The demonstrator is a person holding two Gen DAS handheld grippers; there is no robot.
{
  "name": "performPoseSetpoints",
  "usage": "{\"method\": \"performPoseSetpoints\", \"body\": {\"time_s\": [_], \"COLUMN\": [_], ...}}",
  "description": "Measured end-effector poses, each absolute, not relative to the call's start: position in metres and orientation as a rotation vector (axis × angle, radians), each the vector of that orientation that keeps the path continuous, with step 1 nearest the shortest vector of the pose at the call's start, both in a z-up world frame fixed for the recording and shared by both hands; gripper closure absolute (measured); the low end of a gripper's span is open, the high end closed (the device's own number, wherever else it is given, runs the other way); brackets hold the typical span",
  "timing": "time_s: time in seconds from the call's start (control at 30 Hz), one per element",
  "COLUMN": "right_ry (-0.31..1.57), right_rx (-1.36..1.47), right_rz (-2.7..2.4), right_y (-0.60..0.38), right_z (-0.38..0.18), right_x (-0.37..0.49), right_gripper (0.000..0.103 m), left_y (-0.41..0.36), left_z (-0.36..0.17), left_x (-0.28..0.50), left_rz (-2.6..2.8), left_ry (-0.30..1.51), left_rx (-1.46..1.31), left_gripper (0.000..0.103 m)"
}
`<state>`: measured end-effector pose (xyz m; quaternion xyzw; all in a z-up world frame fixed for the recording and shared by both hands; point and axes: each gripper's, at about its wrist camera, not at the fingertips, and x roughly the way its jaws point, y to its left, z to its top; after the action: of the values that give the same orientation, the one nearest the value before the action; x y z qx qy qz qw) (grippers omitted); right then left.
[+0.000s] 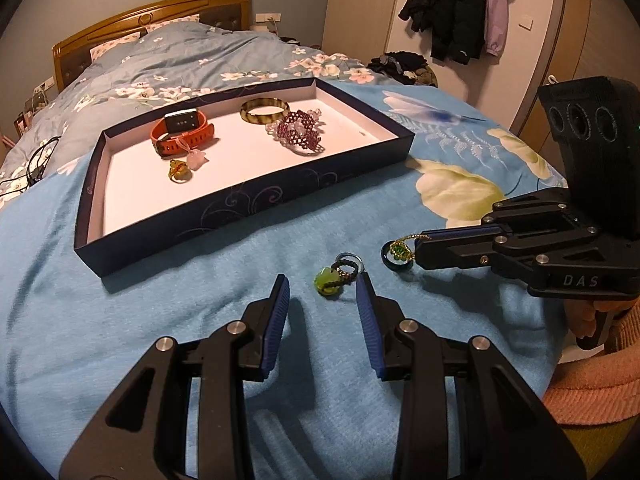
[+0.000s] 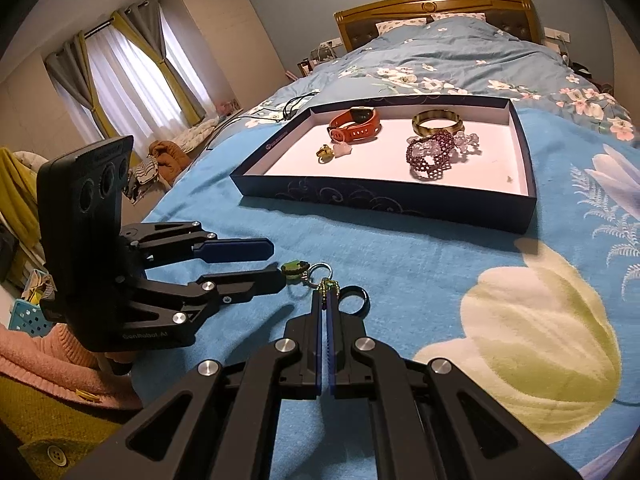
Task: Organize jewelry
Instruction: 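Grasp the green bead on black cord with the left tool while the right tool lifts the keychain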
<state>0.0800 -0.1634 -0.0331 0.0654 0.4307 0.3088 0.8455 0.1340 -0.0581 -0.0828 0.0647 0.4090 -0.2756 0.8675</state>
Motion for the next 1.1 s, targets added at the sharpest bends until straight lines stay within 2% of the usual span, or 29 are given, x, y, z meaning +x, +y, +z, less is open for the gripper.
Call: {"method": "performPoseSetpoints", "body": {"time_s": [0.2, 0.3, 0.37, 1.1], "right_ry": [0.909, 0.907, 0.906, 0.867], "right_rx": [0.144, 0.148, 0.15, 0.166], "right_rz": [0.646, 0.645, 0.643, 0.65], "right_y": [-0.165, -0.166, -0.166, -0.168], "right_z": [-0.034, -0.034, -0.033, -0.025], "right_x": [0.081, 0.081, 0.082, 0.086], "right_gripper": [0.102, 0.102, 0.102, 0.102], "left_y": [-0.06, -0.061, -0.062, -0.051], "left_z": [-0.088, -0.089, -0.089, -0.077], "left_x": [0.143, 0.145, 0.146, 0.14], "left_rz": [-0.58, -0.584, -0.588, -0.554], "left_ry": [0.893, 0.898, 0.902, 0.867], "left_rx": [0.112, 0.108, 0.105, 0.045], "left_gripper": [0.07, 0.074, 0.08, 0.081]}}
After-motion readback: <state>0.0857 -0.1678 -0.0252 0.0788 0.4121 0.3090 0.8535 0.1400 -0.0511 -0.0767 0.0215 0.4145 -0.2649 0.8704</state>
